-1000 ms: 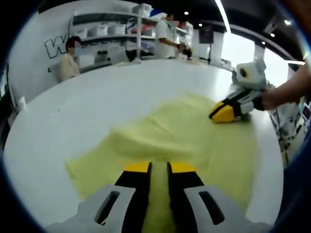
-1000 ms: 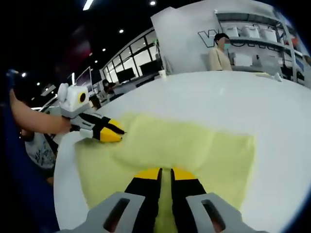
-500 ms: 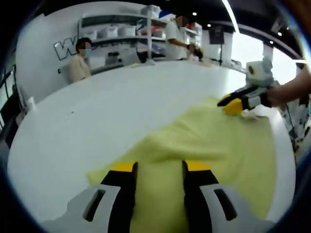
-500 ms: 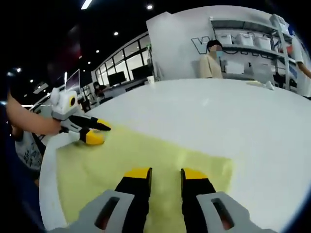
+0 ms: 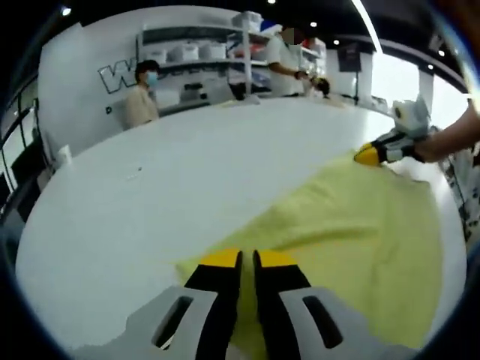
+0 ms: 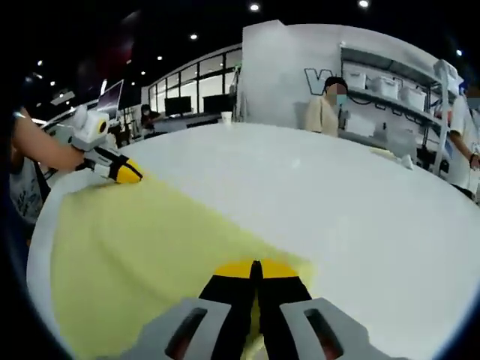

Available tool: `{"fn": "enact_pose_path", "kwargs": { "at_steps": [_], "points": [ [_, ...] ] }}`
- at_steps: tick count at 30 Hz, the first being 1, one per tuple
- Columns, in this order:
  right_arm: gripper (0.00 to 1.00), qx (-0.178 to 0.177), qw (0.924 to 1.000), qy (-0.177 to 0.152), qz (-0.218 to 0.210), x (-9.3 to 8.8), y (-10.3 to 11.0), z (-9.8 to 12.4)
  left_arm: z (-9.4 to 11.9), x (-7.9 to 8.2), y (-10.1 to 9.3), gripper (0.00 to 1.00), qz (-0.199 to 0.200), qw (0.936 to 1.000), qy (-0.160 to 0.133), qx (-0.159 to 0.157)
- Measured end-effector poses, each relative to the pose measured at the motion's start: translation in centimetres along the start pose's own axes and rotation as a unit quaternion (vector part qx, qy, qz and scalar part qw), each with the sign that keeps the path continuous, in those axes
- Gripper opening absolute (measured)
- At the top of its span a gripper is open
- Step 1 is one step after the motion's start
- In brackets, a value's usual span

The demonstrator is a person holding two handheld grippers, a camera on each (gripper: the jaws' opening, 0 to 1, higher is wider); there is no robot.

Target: Fold the garment on the visible template until the final outline fits inside the template.

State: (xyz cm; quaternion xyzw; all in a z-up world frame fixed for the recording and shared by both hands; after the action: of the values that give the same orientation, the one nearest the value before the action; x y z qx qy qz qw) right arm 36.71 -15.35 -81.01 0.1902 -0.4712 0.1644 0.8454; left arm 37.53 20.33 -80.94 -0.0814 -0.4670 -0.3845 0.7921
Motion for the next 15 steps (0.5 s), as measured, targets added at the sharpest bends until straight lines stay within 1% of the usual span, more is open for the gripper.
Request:
{"fn": "enact_pose_path", "kwargs": {
  "at_steps": [1, 2, 3, 4, 5, 6, 7, 8, 9, 12, 14, 15],
  "points": [
    [0.0, -0.01, 0.9999, -0.001, 0.01, 0.1, -0.2, 0.0, 0.0, 0.0, -0.1, 0.08, -0.002, 1.0, 0.0, 0.0],
    [0.0, -0.009, 0.9999, -0.003, 0.005, 0.1, -0.3, 0.0, 0.0, 0.0, -0.1, 0.08, -0.012, 0.9999, -0.003, 0.0],
    [0.0, -0.01, 0.9999, -0.005, -0.003, 0.2, -0.5, 0.0, 0.0, -0.1, 0.0, 0.08, -0.015, 0.9999, -0.005, -0.001],
    [0.0, -0.007, 0.9997, -0.008, -0.02, 0.2, -0.6, 0.0, 0.0, -0.1, 0.1, 0.08, -0.014, 0.9999, -0.005, -0.001],
    [0.0, -0.007, 0.9997, -0.009, -0.023, 0.2, -0.8, 0.0, 0.1, -0.1, 0.1, 0.08, -0.011, 0.9999, -0.006, -0.002],
    [0.0, -0.01, 0.9997, -0.01, -0.019, 0.2, -0.9, 0.0, 0.1, -0.1, 0.2, 0.07, -0.01, 0.9999, -0.007, -0.001],
    [0.0, -0.01, 0.9998, -0.01, -0.015, 0.2, -0.8, 0.0, 0.1, -0.2, 0.3, 0.04, -0.008, 0.9999, -0.008, -0.001],
    [0.0, -0.009, 0.9998, -0.011, -0.015, 0.2, -0.8, 0.0, 0.4, -0.5, 0.8, 0.04, -0.014, 0.9998, 0.005, 0.016],
    [0.0, -0.008, 0.9998, -0.011, -0.016, 0.2, -0.9, 0.1, 0.7, -0.6, 0.8, 0.03, -0.004, 0.9999, -0.003, 0.01],
    [0.0, -0.015, 0.9996, -0.015, -0.018, 0.2, -1.4, 0.0, 0.9, -0.7, 1.4, 0.03, -0.006, 0.9999, -0.003, 0.015],
    [0.0, -0.017, 0.9996, -0.015, -0.019, 0.2, -1.5, 0.0, 1.1, -0.9, 2.0, 0.03, -0.001, 0.9996, 0.003, 0.028],
    [0.0, -0.022, 0.9992, -0.016, -0.029, 0.3, -1.8, -0.1, 1.1, -0.8, 2.0, 0.03, -0.002, 0.9997, 0.002, 0.024]
  ]
}}
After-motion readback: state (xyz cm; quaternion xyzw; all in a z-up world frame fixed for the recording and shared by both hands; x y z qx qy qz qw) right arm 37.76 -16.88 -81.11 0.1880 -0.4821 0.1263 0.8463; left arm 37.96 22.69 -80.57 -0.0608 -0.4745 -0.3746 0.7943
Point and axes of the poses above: the point that each gripper's makers call its tool centre point, and the gripper's own axes: z roughly backward along the fingers, y roughly to its left, x roughly out of its top, the point moved 8 cm from there along z, roughly backward along the fingers, and after that the axes turned 15 degrees about -z, right-handed, at the moved point
